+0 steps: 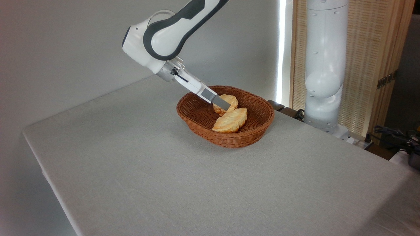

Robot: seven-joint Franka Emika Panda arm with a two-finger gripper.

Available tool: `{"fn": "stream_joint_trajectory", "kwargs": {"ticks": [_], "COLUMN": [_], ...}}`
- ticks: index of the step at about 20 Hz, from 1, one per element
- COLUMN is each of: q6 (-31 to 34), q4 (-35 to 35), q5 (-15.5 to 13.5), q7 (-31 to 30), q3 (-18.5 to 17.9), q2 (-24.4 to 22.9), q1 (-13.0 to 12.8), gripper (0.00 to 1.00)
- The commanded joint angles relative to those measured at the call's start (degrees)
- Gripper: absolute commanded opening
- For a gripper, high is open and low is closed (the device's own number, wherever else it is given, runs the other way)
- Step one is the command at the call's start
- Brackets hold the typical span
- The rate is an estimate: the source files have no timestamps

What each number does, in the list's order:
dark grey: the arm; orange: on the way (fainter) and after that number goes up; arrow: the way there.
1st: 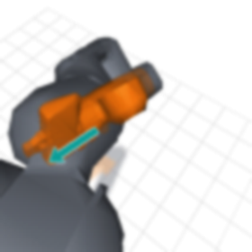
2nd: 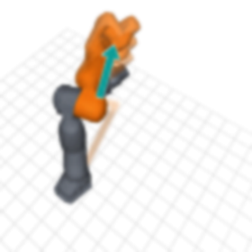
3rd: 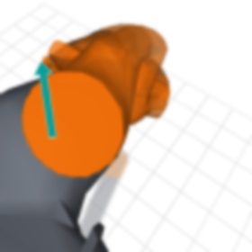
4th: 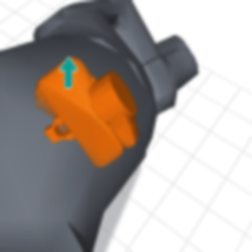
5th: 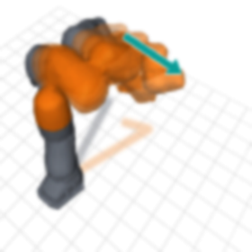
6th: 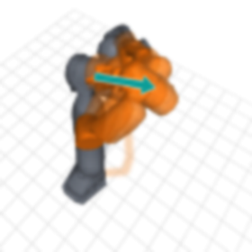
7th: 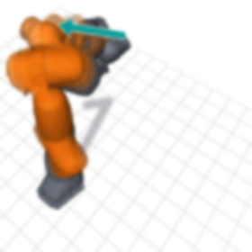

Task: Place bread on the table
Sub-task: 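Close the gripper on the smaller bread roll and lift it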

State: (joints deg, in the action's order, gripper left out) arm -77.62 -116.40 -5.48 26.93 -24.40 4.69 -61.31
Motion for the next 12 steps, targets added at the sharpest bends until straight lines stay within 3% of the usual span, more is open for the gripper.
{"fn": "stream_joint_trajectory", "kwargs": {"ticks": [1, 12], "q6": [-0.4, 0.4], "q4": [0.9, 4.0], "q5": [0.7, 0.8], "q7": [1.2, 1.1], "q3": [-0.4, -0.7], "q2": [-0.9, -5.9], "q1": [0.2, 0.4], "gripper": [0.47, 0.48]}}
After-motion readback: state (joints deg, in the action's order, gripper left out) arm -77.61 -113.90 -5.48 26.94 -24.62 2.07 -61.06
